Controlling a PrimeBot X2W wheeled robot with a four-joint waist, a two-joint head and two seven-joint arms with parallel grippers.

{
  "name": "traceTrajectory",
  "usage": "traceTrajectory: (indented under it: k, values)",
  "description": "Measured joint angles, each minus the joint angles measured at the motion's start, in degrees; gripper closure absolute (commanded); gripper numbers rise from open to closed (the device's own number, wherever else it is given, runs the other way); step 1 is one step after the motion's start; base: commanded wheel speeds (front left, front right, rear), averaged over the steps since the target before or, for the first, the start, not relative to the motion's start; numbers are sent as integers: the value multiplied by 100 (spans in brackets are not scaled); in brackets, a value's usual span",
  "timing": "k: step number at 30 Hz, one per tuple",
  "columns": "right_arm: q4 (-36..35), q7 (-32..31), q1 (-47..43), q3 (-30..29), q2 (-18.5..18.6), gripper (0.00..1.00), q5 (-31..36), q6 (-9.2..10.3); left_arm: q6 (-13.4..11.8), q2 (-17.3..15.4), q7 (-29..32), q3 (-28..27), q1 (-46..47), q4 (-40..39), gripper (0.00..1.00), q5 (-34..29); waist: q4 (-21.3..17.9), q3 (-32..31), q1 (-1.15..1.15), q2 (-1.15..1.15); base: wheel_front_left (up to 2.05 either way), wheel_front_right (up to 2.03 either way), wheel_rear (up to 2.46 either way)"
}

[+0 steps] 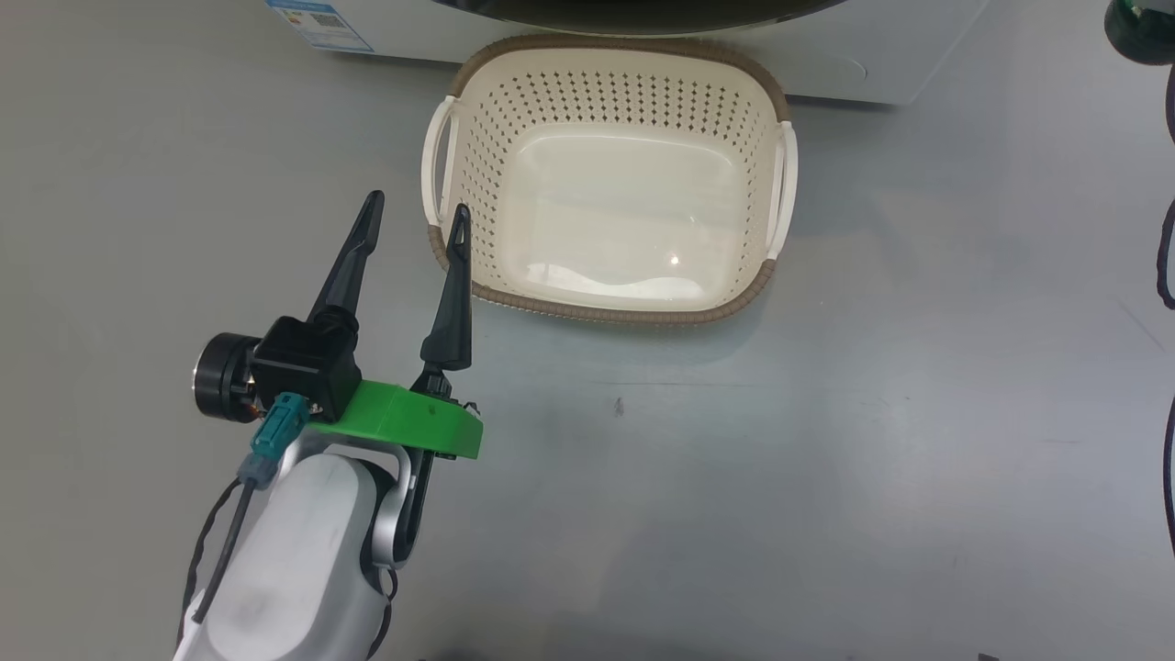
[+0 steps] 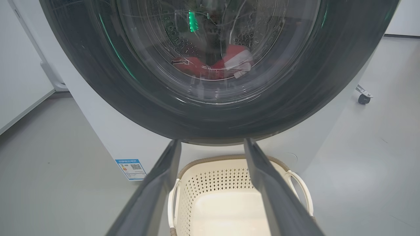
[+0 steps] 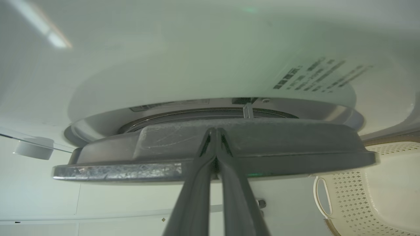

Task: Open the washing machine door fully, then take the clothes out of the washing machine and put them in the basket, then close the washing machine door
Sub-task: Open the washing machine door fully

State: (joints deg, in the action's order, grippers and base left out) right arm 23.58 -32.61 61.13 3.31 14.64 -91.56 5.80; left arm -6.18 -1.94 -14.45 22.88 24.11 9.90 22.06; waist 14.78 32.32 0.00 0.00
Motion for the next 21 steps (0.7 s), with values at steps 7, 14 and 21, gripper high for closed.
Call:
traceTrajectory:
  k: [7, 14, 21]
  values:
    - [238, -62, 258, 34, 54, 100, 31, 41, 0, 7, 0, 21, 0, 1, 0, 0, 151, 29, 0, 0, 0, 0, 0]
    - [442, -111, 515, 40, 65, 100, 36, 84, 0, 11, 0, 48, 0, -19, 0, 31, 204, 66, 0, 0, 0, 0, 0]
    - [613, -278, 584, 69, 87, 100, 19, 84, 0, 12, 0, 71, 0, -54, 0, 90, 216, 67, 0, 0, 0, 0, 0]
